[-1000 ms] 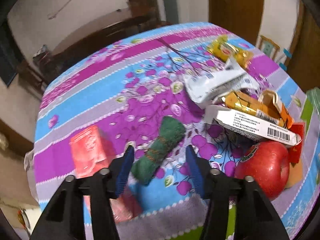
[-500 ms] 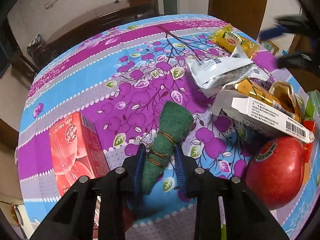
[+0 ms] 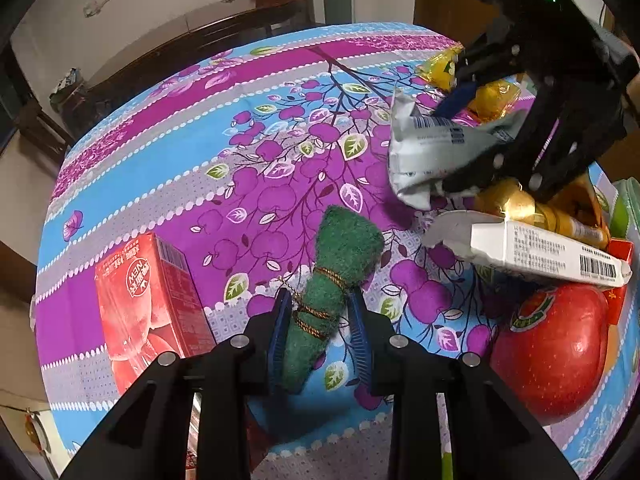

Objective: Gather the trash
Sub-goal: 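Grasp the green scrubber with the left tool while the right tool grasps the silver snack packet, then carry the green scrubber and silver packet over the green bin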

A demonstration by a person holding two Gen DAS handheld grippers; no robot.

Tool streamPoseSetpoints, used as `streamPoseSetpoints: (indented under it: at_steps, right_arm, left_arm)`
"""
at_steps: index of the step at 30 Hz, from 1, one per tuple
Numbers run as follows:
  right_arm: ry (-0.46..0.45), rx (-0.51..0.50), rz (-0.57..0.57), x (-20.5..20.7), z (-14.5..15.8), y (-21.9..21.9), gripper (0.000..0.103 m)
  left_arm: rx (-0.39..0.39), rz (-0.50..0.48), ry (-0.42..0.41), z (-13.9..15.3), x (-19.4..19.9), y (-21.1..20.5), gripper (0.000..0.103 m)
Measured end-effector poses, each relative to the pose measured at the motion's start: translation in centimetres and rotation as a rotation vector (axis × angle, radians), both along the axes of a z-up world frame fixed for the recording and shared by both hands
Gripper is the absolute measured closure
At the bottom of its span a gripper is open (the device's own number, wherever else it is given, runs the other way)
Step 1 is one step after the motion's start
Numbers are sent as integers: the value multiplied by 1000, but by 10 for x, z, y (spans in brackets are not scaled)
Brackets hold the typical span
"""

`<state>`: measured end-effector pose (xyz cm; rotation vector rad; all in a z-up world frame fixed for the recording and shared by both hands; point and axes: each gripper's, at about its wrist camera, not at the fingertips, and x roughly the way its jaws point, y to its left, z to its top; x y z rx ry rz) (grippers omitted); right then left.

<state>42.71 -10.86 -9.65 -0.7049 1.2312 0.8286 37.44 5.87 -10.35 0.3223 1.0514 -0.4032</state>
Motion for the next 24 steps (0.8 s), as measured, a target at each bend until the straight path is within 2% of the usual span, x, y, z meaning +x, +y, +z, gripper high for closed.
streamPoseSetpoints:
  at_steps: [3, 4, 7, 11, 17, 20, 24]
  right_arm:
    - [-38, 63, -19, -5, 5, -4, 75]
    - [-68, 102, -43, -9, 10, -8, 76]
    - [-151, 199, -116, -21, 31, -23, 76]
    - [-284, 344, -268, -43, 67, -51, 76]
    - [-468, 454, -441, -107, 111, -79, 76]
    - [-553, 496, -513, -148, 122, -94, 76]
    - [-642, 536, -606, -189, 127, -115, 76]
  left_arm:
    - [7, 8, -30, -1, -6, -4, 81]
    - [21, 16, -54, -1, -11, -8, 83]
    - [39, 51, -116, -1, -21, -14, 87]
    - [-31, 130, -172, 10, -28, -5, 87]
    - [-150, 268, -309, 62, -61, 12, 87]
    - [-181, 290, -397, 89, -93, -3, 87]
    - [-236, 286, -467, 111, -137, -36, 87]
